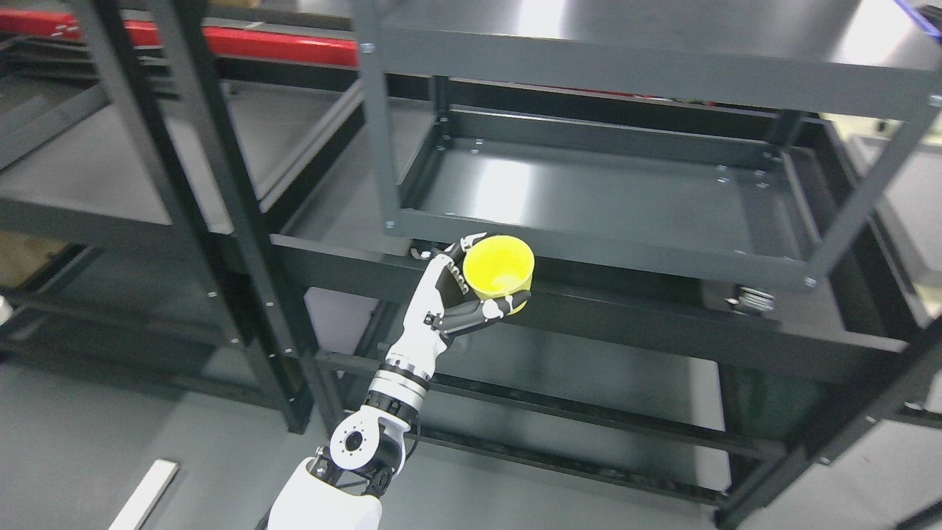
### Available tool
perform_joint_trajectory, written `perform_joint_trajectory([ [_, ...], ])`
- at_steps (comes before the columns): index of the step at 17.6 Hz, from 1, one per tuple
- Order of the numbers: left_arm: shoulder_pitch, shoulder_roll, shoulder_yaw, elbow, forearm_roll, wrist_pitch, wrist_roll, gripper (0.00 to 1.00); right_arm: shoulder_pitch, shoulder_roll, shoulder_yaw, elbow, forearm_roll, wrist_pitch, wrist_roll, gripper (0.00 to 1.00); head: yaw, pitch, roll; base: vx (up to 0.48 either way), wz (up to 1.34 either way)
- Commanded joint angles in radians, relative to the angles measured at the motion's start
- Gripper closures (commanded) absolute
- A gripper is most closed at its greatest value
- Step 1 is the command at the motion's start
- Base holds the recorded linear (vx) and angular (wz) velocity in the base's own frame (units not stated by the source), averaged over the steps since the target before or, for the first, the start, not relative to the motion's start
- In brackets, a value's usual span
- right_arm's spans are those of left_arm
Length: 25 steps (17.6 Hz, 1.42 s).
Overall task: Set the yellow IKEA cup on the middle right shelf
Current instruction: 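Raise the left hand with the cup up onto the upper shelf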
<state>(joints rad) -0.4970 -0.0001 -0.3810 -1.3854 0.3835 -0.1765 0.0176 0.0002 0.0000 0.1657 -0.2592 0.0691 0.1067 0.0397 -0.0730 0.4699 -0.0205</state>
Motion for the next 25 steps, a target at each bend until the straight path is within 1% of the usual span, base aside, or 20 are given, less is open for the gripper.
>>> perform_joint_trajectory([
  [1, -0.095, 0.018, -0.041, -0.014, -0.001, 0.005, -0.002, 0.99, 0.004, -0.017, 0.000, 0.000, 0.000, -0.001, -0.004, 0.01, 0.0000, 0.000, 0.000, -0.043, -0.48],
  [5, -0.161, 0.018, -0.036, -0.017, -0.003, 0.003, -0.002, 0.99, 0.006, -0.017, 0.000, 0.000, 0.000, -0.001, -0.003, 0.01, 0.0000, 0.000, 0.000, -0.019, -0.32],
  [8, -0.215, 0.018, -0.019, -0.024, -0.009, 0.003, -0.001, 0.99, 0.004, -0.017, 0.000, 0.000, 0.000, -0.001, -0.004, 0.01, 0.0000, 0.000, 0.000, 0.034, 0.03],
  [12, -0.277, 0.018, -0.027, -0.027, -0.012, 0.012, -0.001, 0.99, 0.006, -0.017, 0.000, 0.000, 0.000, -0.001, -0.004, 0.01, 0.0000, 0.000, 0.000, 0.010, -0.03],
  [15, -0.345, 0.018, 0.002, -0.018, -0.014, 0.018, 0.001, 0.99, 0.006, -0.017, 0.000, 0.000, 0.000, -0.001, -0.003, 0.01, 0.0000, 0.000, 0.000, 0.011, 0.02],
  [20, -0.451, 0.018, 0.076, 0.000, -0.012, 0.087, 0.004, 0.99, 0.006, -0.017, 0.000, 0.000, 0.000, 0.001, -0.003, 0.01, 0.0000, 0.000, 0.000, 0.063, -0.12],
  [23, -0.505, 0.018, 0.131, 0.016, -0.012, 0.172, 0.021, 0.99, 0.006, -0.017, 0.000, 0.000, 0.000, -0.001, -0.003, 0.01, 0.0000, 0.000, 0.000, 0.117, -0.30],
  [25, -0.526, 0.018, 0.149, 0.014, -0.011, 0.186, 0.031, 0.99, 0.006, -0.017, 0.000, 0.000, 0.000, -0.001, -0.004, 0.01, 0.0000, 0.000, 0.000, 0.116, -0.28],
])
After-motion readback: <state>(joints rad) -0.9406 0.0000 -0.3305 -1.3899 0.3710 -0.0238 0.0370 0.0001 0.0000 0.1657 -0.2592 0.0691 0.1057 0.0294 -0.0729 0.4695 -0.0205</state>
